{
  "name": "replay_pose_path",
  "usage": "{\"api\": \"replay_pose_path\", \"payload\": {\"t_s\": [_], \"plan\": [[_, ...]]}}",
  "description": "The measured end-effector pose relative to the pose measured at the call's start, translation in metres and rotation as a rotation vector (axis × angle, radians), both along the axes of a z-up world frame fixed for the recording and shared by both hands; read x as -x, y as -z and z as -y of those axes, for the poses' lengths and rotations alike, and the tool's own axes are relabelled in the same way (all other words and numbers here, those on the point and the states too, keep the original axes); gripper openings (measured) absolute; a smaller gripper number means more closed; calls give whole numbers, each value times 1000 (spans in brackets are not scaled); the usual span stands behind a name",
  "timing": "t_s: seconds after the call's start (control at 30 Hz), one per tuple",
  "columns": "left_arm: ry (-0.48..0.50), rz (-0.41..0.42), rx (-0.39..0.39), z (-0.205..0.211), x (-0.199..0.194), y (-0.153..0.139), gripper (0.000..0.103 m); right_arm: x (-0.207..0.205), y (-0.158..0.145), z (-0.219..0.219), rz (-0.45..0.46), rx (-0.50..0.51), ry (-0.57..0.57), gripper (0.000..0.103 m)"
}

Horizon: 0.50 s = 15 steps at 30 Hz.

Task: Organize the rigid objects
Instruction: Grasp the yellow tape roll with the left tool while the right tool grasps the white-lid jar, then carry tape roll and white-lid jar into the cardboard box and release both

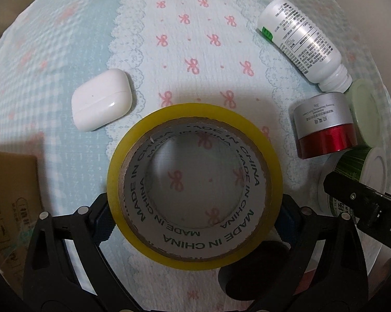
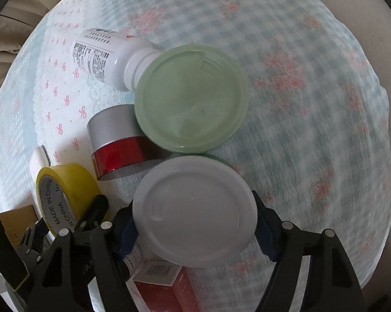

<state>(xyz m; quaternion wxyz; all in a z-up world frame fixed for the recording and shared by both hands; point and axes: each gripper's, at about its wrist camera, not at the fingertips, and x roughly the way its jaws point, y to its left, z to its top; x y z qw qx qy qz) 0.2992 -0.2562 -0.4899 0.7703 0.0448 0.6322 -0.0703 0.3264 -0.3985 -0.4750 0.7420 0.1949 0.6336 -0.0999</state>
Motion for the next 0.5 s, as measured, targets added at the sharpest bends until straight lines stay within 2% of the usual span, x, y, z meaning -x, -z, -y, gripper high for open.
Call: {"api": "replay_pose_path", "payload": {"t_s": [0.2,0.4,0.5], "plan": [[-12,56,14,-11,1,-27,96,10,-23,9,40,-8,-3,70],[-18,154,42,-24,16,-85,96,37,-67,15,118,-11,4,70],[-26,206,55,-31,30,-126,96,53,-103,14,172,-7,-8,70]]}}
